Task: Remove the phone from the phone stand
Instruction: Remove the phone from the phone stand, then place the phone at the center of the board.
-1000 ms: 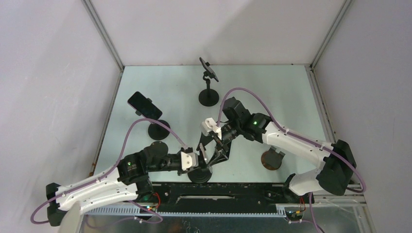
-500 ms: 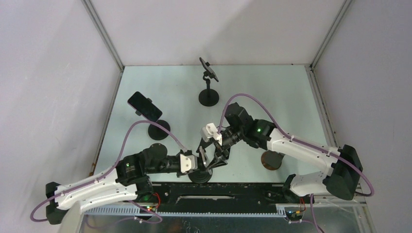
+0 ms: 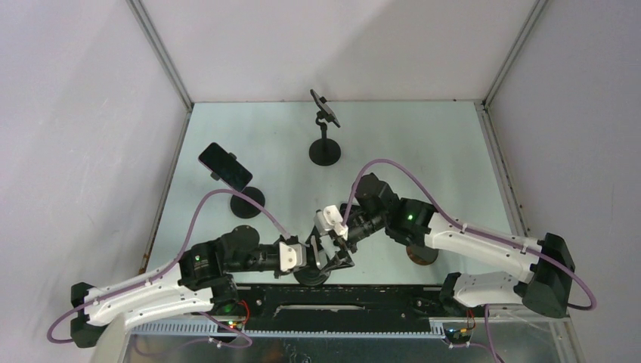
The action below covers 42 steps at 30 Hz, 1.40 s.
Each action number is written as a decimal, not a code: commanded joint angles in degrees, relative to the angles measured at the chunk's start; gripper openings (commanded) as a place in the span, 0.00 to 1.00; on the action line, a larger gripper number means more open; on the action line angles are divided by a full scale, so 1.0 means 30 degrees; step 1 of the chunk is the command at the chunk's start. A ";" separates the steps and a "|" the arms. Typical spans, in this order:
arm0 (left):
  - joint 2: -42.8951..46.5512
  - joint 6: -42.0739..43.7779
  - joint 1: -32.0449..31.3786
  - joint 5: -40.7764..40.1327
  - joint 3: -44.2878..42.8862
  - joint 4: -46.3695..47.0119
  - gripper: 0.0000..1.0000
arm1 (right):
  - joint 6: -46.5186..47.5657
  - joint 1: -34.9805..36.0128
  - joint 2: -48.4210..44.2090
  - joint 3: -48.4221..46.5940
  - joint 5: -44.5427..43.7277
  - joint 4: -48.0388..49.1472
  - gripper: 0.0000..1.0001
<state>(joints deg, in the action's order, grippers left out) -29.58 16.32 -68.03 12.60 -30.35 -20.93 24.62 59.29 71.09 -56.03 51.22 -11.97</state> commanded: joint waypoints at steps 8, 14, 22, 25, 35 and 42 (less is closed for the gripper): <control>-0.0167 -0.1271 0.0064 -0.0540 -0.0949 0.0210 0.00 | -0.0335 0.2001 -0.1221 0.0624 -0.3377 0.1697 0.00; -0.0113 -0.1379 0.0243 -0.0934 -0.0934 0.0236 0.00 | -0.0359 0.2905 -0.1983 0.0670 -0.4385 0.1394 0.00; -0.0003 -0.1530 0.0344 -0.1300 -0.0869 0.0293 0.00 | -0.1042 0.3136 -0.3001 0.1535 -0.4748 0.2282 0.00; -0.0001 -0.1681 0.0401 -0.1574 -0.0868 0.0291 0.00 | -0.1202 0.3305 -0.3336 0.1628 -0.4909 0.2346 0.00; 0.0132 -0.2331 0.0839 -0.3574 -0.0917 0.0268 0.00 | -0.2422 0.3332 -0.6538 0.3214 -0.7480 0.2903 0.00; 0.0407 -0.2843 0.1047 -0.4951 -0.0949 0.0218 0.00 | -0.5972 0.2641 -0.8938 0.5313 -1.5120 0.5716 0.00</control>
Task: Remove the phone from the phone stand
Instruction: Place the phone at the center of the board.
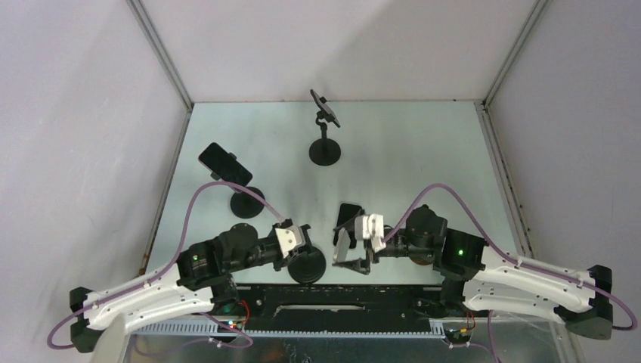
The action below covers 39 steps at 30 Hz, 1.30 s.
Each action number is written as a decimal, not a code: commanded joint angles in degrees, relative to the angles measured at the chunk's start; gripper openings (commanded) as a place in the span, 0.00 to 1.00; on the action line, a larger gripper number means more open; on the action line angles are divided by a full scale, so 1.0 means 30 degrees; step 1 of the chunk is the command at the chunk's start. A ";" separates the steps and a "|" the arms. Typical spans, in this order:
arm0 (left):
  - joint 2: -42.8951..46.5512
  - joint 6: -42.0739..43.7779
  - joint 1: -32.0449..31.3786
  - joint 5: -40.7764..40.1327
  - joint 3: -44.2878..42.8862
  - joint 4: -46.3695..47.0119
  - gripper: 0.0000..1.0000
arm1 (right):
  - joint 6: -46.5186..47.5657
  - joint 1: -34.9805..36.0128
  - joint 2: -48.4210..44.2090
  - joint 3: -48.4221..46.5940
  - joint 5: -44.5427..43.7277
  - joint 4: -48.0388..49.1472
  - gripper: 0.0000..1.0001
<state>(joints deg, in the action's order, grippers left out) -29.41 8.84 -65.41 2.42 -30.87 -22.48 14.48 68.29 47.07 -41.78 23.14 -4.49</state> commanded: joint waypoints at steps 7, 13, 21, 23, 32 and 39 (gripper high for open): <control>0.0415 -0.0853 0.0181 -0.3121 -0.1689 -0.0785 0.00 | -1.2758 -0.2977 0.0841 0.0357 -1.4887 -0.1225 0.00; 0.1537 -0.1183 0.0180 -0.3499 -0.1146 -0.0985 0.00 | -1.9287 -0.5554 0.3253 0.0333 -1.6284 -0.5173 0.00; 0.2369 -0.1351 0.0181 -0.3965 -0.0541 -0.1320 0.00 | -2.1753 -0.8252 0.6650 0.0333 -1.5769 -0.5957 0.00; 0.1883 -0.1272 0.0167 -0.3906 -0.0636 -0.1478 0.00 | -2.1679 -0.8716 0.7618 0.0307 -1.5292 -0.5510 0.00; 0.0770 -0.1059 0.0152 -0.3947 -0.0870 -0.1682 0.00 | -2.1662 -0.9409 1.1257 0.0308 -1.3913 -0.4077 0.00; 0.0709 -0.1016 0.0148 -0.4363 -0.0841 -0.1714 0.00 | -2.1279 -0.9649 1.3240 0.0305 -1.3180 -0.3288 0.08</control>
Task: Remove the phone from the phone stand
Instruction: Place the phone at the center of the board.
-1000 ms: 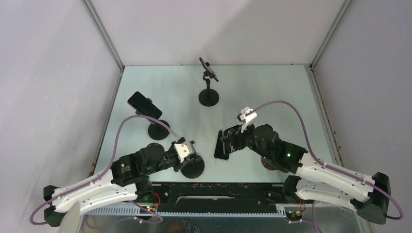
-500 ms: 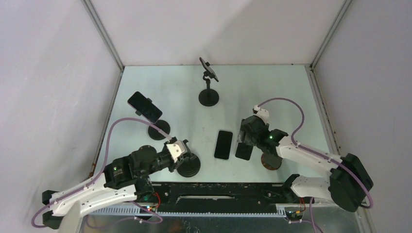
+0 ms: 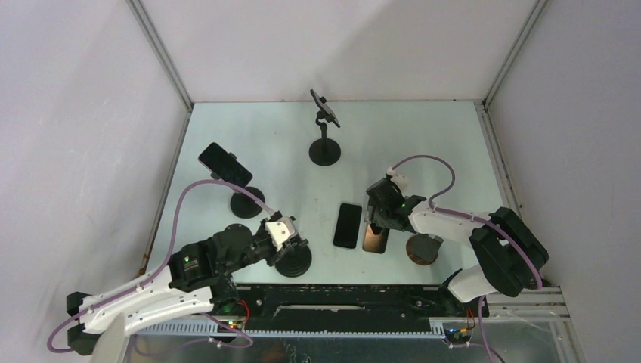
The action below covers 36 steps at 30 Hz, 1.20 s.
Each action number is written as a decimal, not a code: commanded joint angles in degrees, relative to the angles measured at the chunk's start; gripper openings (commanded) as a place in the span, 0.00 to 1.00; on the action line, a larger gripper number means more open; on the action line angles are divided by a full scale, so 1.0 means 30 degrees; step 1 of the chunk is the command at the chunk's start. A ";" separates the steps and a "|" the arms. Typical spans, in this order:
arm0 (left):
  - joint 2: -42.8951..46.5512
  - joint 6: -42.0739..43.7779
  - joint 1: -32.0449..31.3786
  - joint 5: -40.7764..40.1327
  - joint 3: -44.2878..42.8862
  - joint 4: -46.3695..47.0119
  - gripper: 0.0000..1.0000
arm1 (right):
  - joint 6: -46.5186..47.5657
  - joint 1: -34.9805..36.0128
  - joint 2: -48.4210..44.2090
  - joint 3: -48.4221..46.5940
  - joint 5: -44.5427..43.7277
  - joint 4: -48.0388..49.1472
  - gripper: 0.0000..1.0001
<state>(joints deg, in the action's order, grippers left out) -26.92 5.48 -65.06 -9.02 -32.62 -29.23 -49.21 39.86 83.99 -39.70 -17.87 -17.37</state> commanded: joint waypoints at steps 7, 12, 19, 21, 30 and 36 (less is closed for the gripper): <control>-0.0092 0.0100 0.0006 -0.0589 -0.0228 0.0506 0.00 | 0.0232 -0.0197 0.1930 -0.0440 0.1195 0.1105 0.49; -0.0186 0.0127 0.0004 -0.0515 -0.0211 0.0502 0.00 | 0.0598 -0.0128 0.2435 -0.1055 0.1143 0.0269 0.60; -0.0054 0.0121 0.0005 -0.0578 -0.0173 0.0513 0.00 | 0.0495 0.0682 0.2156 -0.1268 0.0355 -0.1037 0.72; -0.0088 0.0121 -0.0009 -0.0647 -0.0164 0.0567 0.00 | 0.0195 0.1150 0.2064 -0.1268 -0.0215 -0.1525 0.76; -0.0170 0.0084 0.0001 -0.0645 -0.0160 0.0570 0.00 | -0.0479 0.2096 0.1703 -0.1267 -0.1677 -0.3293 0.84; 0.0145 -0.0057 0.0002 -0.1015 -0.0327 0.1234 0.00 | 0.1128 0.2737 -0.1618 -0.1275 -0.2529 -0.3874 0.84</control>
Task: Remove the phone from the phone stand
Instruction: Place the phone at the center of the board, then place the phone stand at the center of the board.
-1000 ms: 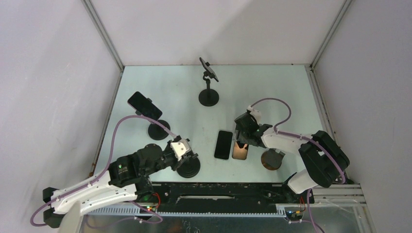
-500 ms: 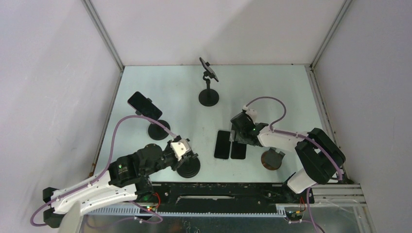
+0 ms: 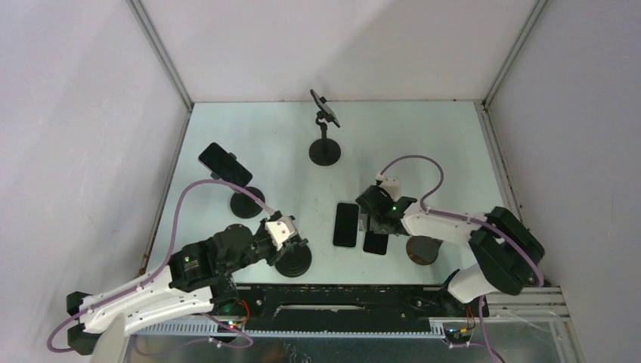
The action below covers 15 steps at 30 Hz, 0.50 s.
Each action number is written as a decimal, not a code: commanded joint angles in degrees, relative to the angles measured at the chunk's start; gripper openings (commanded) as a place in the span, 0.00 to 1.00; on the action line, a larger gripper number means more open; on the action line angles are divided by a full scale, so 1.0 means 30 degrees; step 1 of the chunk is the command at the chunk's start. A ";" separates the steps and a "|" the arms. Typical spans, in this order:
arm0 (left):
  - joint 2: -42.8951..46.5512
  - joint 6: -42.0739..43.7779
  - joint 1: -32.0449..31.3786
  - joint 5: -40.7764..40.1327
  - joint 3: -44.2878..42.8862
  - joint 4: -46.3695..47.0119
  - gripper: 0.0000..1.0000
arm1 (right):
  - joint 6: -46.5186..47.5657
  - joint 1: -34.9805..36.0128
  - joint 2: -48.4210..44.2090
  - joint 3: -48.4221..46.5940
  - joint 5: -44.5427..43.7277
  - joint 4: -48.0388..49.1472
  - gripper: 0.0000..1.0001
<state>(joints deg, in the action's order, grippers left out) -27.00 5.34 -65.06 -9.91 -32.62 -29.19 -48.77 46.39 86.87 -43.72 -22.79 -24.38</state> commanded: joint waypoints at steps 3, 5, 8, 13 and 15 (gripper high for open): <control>0.0457 0.0219 0.0006 -0.1223 -0.0566 0.2192 0.00 | 0.3119 0.1675 -0.4673 0.0050 -0.0301 -0.0567 0.84; 0.0386 0.0593 0.0028 -0.1869 -0.0909 0.2727 0.00 | 0.4373 0.2466 -0.6172 0.0052 0.0240 0.0104 0.86; -0.0321 0.1337 0.0198 -0.2196 -0.1764 0.3294 0.00 | 0.5135 0.3457 -0.8342 0.0072 0.0450 0.0521 0.87; -0.2397 0.2417 0.1938 -0.0210 -0.3382 0.5319 0.00 | 0.4493 0.5202 -1.0190 0.0073 -0.1278 -0.0361 0.87; -0.3622 0.2310 0.3584 0.1847 -0.4044 0.6220 0.00 | 0.4024 0.5913 -1.0446 0.0073 -0.1812 -0.0888 0.88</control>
<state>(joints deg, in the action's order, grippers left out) -33.47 9.47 -60.42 -11.90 -38.81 -23.40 -35.92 61.08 57.08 -42.89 -23.49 -24.75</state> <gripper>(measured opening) 0.335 0.872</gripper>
